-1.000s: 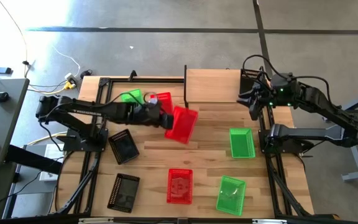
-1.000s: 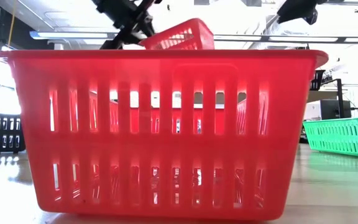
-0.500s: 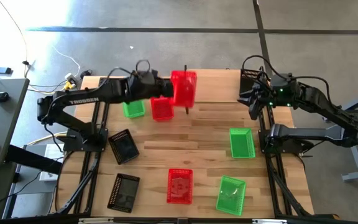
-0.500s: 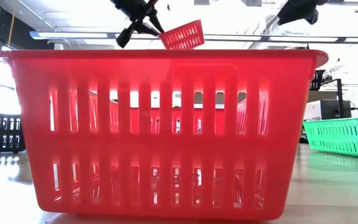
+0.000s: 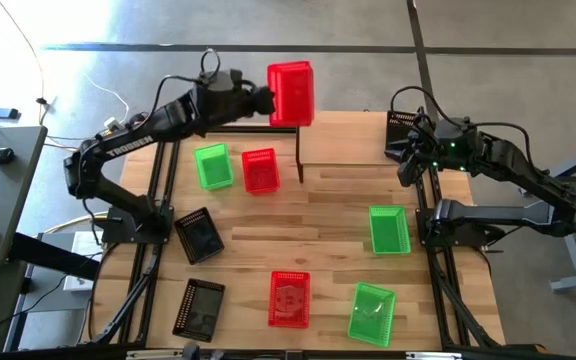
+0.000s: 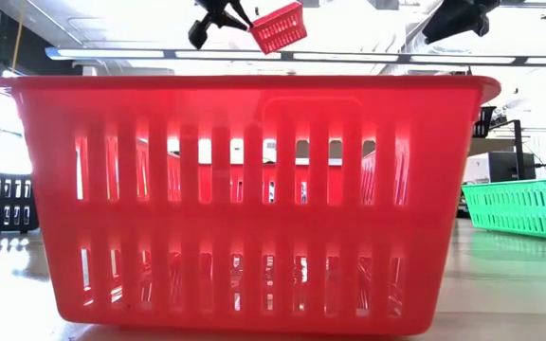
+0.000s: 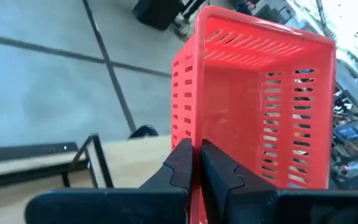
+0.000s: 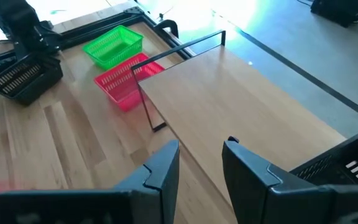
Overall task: Stack baskets on shelf by color
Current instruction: Put the middle red bin on the shelf
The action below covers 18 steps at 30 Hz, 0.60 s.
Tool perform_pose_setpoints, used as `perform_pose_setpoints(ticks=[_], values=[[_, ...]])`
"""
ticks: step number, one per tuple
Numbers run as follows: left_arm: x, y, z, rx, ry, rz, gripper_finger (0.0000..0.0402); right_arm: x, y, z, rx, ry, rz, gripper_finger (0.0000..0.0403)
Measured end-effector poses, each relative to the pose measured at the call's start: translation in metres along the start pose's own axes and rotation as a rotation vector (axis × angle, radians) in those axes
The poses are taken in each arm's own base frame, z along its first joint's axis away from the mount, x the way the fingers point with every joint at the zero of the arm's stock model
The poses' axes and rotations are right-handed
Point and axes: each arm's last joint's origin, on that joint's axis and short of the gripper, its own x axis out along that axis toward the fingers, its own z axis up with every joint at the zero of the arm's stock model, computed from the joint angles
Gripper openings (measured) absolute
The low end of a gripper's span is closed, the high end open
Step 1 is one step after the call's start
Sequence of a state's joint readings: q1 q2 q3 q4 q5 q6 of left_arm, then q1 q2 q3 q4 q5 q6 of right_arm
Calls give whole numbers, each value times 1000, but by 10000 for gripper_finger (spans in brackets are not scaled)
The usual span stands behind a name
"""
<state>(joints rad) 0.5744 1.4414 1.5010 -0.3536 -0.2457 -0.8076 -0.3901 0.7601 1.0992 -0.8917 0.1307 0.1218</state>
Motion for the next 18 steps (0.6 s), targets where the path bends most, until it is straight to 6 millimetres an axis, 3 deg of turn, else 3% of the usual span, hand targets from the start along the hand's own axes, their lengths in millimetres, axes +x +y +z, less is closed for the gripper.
perform_pose_setpoints(ticks=[7, 18], values=[[27, -4, -2, 25, 82, 77, 3, 0, -1, -1, -19, 4, -18, 108], [76, 7, -34, -63, 238, 113, 3, 0, -1, -1, -19, 6, -18, 108]])
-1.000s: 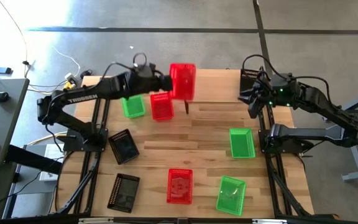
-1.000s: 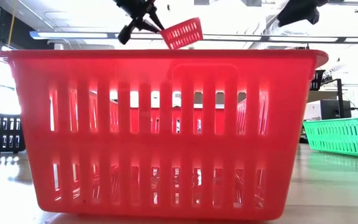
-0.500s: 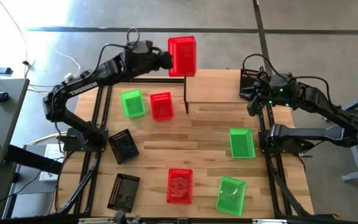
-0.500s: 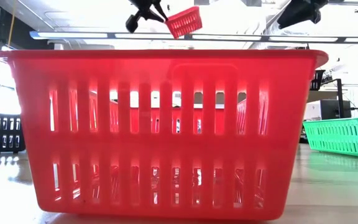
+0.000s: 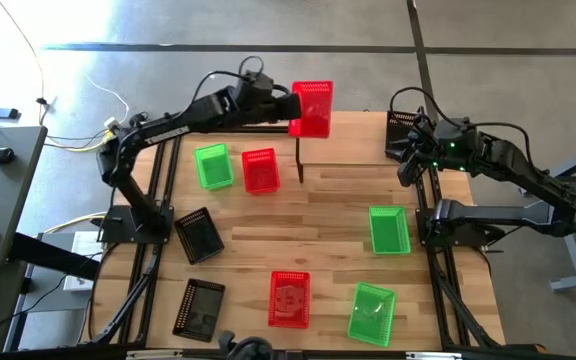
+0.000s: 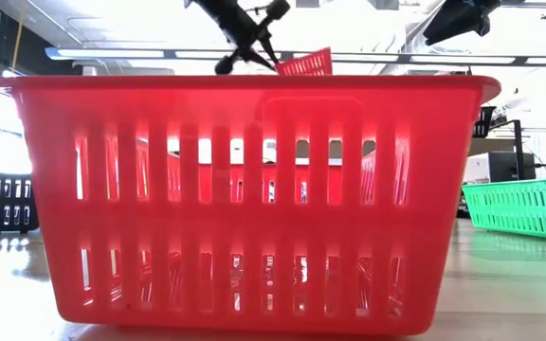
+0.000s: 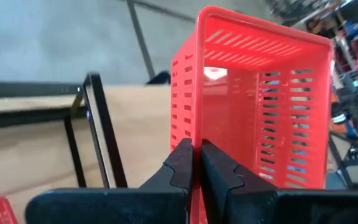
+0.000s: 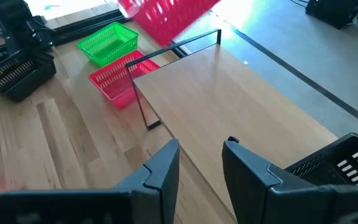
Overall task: Stack baskets on shelf by color
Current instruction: Put the middle red bin on the shelf
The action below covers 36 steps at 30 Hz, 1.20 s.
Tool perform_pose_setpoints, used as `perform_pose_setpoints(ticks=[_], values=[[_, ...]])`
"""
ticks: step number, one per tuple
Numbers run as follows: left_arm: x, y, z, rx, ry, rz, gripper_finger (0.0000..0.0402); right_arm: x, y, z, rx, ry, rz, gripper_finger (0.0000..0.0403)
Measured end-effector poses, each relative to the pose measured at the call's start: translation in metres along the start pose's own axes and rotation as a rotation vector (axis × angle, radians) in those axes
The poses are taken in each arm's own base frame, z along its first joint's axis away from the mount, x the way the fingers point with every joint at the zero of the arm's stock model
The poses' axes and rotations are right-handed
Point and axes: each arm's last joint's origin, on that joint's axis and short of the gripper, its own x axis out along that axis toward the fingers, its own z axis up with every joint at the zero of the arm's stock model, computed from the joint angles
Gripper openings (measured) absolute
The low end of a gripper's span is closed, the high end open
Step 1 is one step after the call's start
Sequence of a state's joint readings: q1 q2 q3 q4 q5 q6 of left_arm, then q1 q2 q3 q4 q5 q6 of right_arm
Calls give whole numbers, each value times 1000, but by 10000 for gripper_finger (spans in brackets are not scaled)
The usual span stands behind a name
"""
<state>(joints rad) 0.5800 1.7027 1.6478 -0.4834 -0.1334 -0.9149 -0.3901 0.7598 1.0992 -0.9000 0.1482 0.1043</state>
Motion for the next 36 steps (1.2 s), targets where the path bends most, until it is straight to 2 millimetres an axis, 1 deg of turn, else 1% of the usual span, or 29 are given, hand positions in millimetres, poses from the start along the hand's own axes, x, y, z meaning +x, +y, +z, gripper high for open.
perform_pose_setpoints(ticks=[8, 14, 25, 36], values=[[34, 10, -15, -34, 85, 43, 3, 0, 0, 0, 0, 2, 0, 108], [47, 16, -21, -40, 116, 74, 3, 0, 0, 0, -1, 2, 0, 108], [58, 22, -27, -53, 143, 109, 3, 0, 0, -1, -2, 7, 0, 108], [58, 20, -30, -57, 140, 110, 4, 0, 0, -3, -5, 29, -3, 108]])
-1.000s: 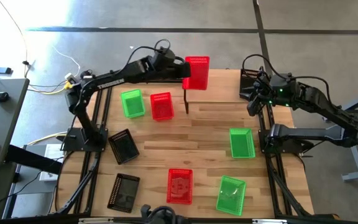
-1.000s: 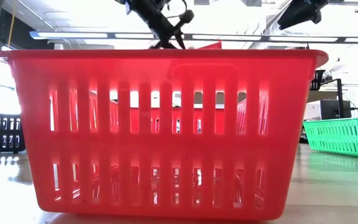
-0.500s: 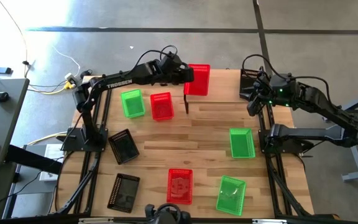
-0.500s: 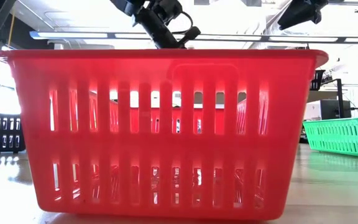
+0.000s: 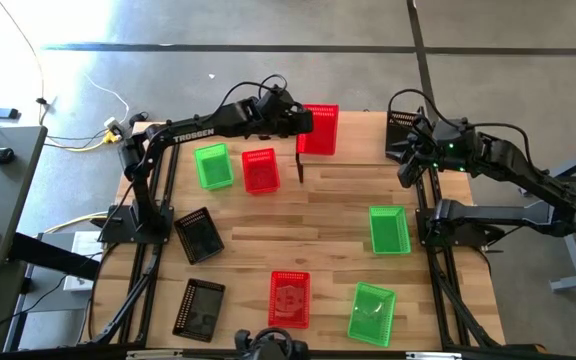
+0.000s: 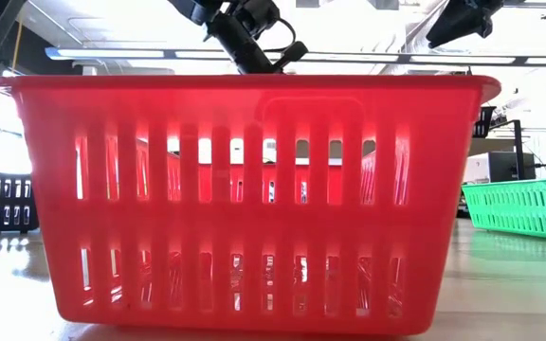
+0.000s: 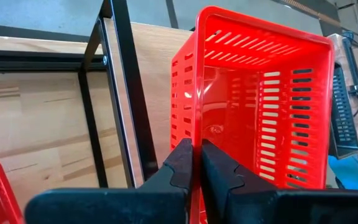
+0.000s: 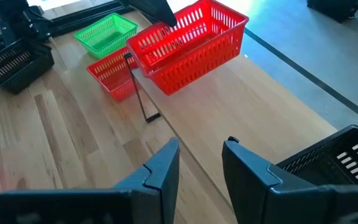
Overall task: Stack baskets on shelf by color
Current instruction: Put the middle red bin on the shelf
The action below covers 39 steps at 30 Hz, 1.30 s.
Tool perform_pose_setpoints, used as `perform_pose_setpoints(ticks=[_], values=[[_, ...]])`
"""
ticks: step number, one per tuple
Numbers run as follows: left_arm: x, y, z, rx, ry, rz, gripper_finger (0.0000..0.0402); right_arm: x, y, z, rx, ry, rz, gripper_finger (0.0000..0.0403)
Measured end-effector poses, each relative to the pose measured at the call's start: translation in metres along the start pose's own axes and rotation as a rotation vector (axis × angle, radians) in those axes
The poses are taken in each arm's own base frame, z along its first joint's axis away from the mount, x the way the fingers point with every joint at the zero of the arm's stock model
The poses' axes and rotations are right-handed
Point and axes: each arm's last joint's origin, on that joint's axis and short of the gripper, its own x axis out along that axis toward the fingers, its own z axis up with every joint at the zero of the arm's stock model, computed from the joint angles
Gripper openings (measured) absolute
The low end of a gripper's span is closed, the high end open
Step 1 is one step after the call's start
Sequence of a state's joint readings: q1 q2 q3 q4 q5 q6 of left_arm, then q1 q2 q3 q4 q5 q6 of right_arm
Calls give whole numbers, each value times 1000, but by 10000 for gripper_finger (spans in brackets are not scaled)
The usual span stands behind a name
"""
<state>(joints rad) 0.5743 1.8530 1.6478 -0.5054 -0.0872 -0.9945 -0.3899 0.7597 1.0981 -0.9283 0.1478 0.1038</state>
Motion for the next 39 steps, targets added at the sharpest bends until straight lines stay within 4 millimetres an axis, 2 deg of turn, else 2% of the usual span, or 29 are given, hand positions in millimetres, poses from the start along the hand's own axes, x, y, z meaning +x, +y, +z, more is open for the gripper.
perform_pose_setpoints(ticks=[12, 39], values=[[0, 0, -1, -24, 22, -12, 31, 0, 0, 0, 0, 3, 0, 108], [-1, -4, 2, -33, 17, -66, 33, 0, -1, -5, -9, 55, -5, 108]])
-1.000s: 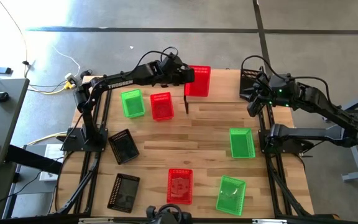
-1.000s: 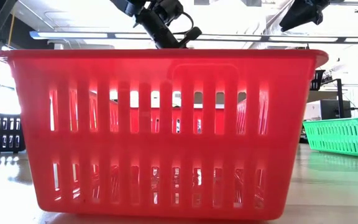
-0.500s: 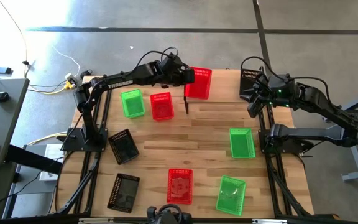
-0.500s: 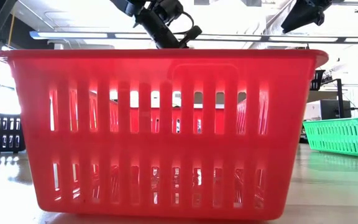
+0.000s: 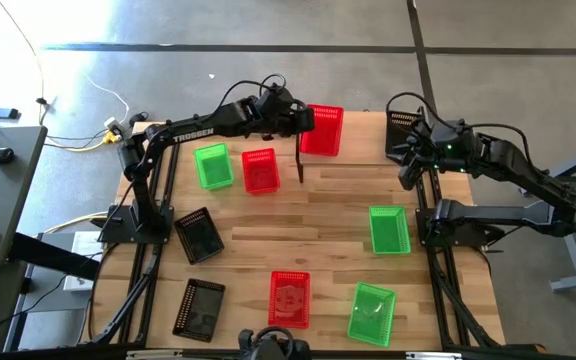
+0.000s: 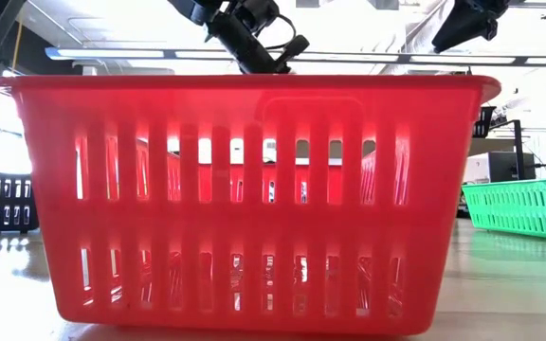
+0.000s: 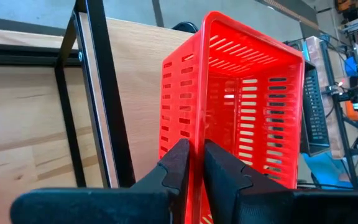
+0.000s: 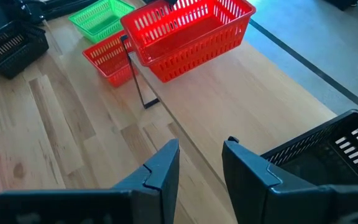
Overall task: Stack baskets on shelf by color
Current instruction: Put the middle red bin on the shelf, then put the middle right green bin on the shelf
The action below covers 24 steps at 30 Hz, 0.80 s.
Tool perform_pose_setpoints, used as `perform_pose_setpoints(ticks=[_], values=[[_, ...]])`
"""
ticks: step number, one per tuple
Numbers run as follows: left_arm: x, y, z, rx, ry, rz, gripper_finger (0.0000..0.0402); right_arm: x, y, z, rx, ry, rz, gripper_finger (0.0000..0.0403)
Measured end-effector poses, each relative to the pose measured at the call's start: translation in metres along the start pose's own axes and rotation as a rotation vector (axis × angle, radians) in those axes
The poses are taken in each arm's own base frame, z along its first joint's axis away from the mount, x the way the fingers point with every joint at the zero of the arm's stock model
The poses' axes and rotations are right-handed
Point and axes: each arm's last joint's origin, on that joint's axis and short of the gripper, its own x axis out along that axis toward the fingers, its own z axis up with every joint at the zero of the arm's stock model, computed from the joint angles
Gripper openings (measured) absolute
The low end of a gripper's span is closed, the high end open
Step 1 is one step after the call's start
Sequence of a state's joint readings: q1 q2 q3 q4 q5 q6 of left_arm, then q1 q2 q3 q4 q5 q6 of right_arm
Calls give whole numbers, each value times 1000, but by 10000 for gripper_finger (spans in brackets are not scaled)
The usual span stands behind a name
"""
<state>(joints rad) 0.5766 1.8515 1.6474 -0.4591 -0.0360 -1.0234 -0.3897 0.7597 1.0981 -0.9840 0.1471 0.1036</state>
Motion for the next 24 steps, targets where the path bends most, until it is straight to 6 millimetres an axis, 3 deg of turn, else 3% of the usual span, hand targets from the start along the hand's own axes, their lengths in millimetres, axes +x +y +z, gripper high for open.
perform_pose_setpoints(ticks=[15, 24], values=[[0, 0, 0, -14, 4, -2, 92, 0, 0, 0, 0, 3, -1, 108], [-3, 1, 4, 93, -25, 8, 84, 0, 0, -1, -1, 8, -1, 108]])
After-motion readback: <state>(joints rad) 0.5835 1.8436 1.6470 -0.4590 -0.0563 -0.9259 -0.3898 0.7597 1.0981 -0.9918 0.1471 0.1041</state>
